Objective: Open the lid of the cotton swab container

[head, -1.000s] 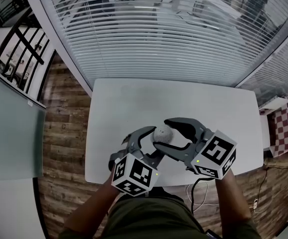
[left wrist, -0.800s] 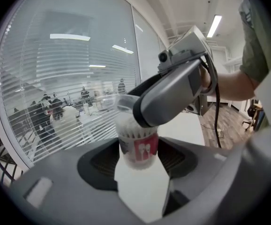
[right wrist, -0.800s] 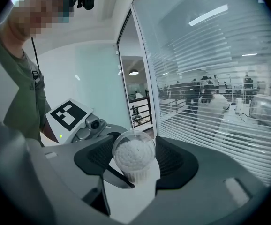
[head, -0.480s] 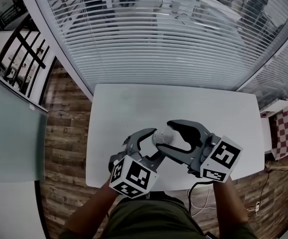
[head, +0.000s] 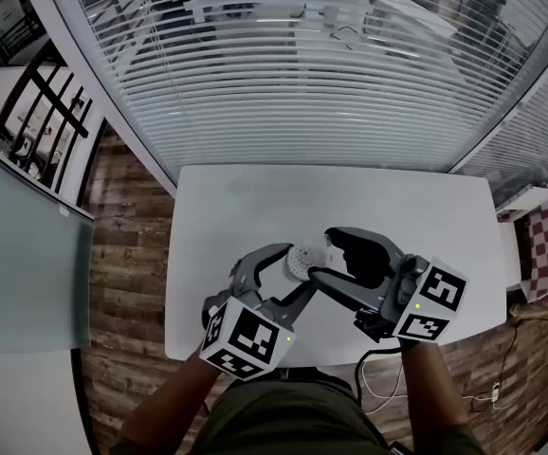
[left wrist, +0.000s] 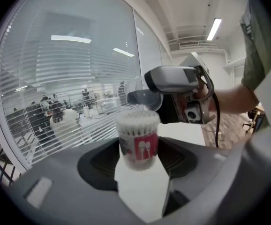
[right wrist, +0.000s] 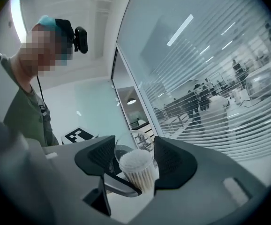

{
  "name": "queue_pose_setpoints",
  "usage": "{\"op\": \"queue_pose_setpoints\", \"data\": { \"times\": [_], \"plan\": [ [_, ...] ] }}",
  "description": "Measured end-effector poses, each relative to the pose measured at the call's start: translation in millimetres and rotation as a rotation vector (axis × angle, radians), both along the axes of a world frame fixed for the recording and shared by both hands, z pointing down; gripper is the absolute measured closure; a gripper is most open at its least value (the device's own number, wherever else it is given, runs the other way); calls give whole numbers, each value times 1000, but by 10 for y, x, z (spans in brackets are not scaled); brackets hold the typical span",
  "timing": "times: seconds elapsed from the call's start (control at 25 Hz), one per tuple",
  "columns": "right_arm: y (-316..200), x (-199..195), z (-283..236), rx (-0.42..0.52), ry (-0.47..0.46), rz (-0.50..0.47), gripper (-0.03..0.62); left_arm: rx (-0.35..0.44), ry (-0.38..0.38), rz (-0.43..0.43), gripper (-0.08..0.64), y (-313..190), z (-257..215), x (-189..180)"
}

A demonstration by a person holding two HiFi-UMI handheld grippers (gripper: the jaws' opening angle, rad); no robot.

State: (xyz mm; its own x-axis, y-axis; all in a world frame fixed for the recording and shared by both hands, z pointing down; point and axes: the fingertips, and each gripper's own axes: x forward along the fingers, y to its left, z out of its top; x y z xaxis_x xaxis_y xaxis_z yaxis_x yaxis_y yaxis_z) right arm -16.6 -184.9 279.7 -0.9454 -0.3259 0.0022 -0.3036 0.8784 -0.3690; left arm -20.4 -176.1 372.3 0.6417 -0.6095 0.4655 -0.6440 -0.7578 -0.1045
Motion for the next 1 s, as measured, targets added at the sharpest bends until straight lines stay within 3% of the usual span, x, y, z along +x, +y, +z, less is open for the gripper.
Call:
{"op": "queue_pose_setpoints", "data": {
  "times": [0.44, 1.0],
  "plan": [
    [-29, 228, -77, -68, -150, 28, 323, 13, 33, 0, 302, -6, -86, 61],
    [-73, 421, -2, -125, -210, 70, 337, 12, 60, -19, 302, -25, -108, 32]
  ]
}}
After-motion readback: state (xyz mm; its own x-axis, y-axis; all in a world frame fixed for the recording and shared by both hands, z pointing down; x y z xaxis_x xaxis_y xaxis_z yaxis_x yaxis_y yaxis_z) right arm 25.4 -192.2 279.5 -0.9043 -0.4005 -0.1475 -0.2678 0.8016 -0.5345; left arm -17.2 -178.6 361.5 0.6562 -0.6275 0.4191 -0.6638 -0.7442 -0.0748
